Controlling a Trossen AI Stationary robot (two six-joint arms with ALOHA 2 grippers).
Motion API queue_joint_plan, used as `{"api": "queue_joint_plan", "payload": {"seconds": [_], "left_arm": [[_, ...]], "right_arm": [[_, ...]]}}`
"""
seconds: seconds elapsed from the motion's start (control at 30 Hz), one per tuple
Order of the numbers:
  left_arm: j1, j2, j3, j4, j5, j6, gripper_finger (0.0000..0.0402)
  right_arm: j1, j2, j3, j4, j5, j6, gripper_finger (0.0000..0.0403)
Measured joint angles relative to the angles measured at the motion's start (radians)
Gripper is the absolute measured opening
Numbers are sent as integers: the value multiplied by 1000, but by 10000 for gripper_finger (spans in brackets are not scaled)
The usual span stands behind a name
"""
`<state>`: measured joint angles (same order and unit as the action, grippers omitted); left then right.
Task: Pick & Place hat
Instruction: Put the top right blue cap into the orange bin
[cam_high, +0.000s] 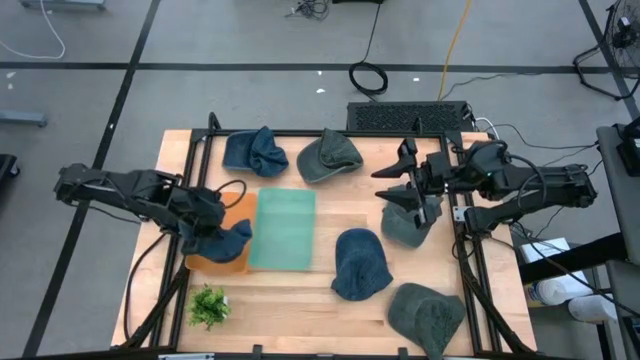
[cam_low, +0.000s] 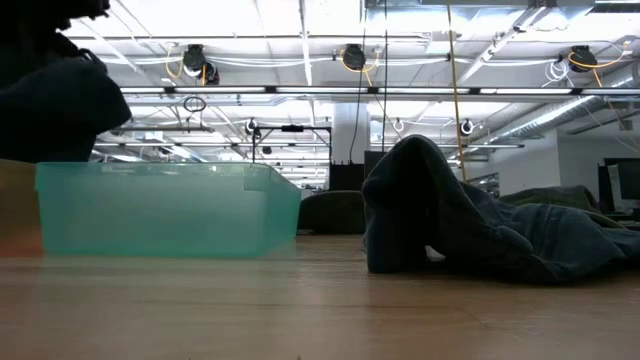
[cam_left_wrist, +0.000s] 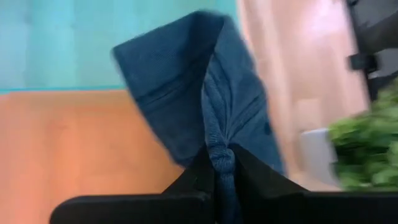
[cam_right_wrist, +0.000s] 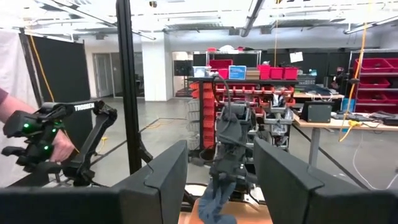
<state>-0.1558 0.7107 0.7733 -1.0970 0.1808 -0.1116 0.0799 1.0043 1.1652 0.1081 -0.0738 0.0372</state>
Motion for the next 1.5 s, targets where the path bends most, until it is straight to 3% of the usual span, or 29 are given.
{"api": "queue_joint_plan", "payload": {"seconds": [0.3,0.77,1.1,1.5], "left_arm": [[92,1,-11,0,-96,-2,23],[208,-11,-22,217,-51,-3,23],[279,-143,-198,363,-42,-74,23],[313,-169,-361,612,-46,-235,23]], "right_arm": [[0,6,0,-1,0,-23,171],[0,8,0,-14,-1,-31,171],[0,8,0,-17,-4,-31,171],[0,8,0,-17,-5,-77,171]]}}
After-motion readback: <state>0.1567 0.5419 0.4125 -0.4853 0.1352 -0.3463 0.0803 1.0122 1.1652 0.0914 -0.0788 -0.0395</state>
